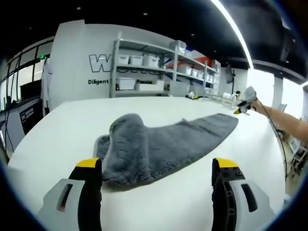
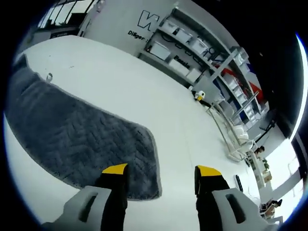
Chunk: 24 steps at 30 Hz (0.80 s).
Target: Open the folded towel by lifting each exposed corner and separating the folded layers until the towel lies flat within the target outline without major curled edges
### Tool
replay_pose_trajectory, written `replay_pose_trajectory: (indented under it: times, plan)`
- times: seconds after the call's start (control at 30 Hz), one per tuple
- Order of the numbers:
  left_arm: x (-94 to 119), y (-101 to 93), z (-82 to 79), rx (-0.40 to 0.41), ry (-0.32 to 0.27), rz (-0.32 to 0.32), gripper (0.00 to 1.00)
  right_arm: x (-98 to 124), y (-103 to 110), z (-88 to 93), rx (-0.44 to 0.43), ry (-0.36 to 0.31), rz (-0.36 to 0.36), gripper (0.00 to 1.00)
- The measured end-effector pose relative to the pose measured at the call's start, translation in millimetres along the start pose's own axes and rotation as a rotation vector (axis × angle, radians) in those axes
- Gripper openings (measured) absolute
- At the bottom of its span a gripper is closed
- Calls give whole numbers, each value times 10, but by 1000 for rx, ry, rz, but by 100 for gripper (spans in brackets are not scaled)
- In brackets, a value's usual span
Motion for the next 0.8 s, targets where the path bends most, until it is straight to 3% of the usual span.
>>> replay_pose_trajectory:
  times: [0.07, 0.13, 0.23, 0.43, 0.53, 0.63, 0.8]
  plan:
    - [-3, -2, 8, 0, 6, -1, 93, 71, 35, -30, 6, -4, -2, 67]
    - [-4, -2, 20, 2, 16, -1, 93, 144, 46, -50, -34, 21, 15, 80]
    - [-7, 1, 35, 7, 25, 0, 95, 218, 119, -98, -91, 22, -18, 93]
    - [-22, -1, 45, -3, 37, 0, 99, 460, 321, -148, -117, 40, -92, 99]
    - [-23, 7, 57, 3, 44, -1, 99, 566, 408, -230, -145, -6, -128, 99]
    - [-16, 14, 59, 2, 48, -6, 99, 716, 590, -334, -185, -75, -206, 99]
    - [-8, 6, 46, -10, 44, -1, 99, 1041, 940, -388, -204, -132, -290, 99]
Point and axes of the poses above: the point that each gripper's makers call its tool centre point, and the gripper's own axes: x roughly backward along the fingers, y roughly to its left, z roughly out of its underside, the point moved 7 cm from there along x, roughly backward along the fingers, and after that the axes turned 12 degrees about z, right-handed, at the moved point
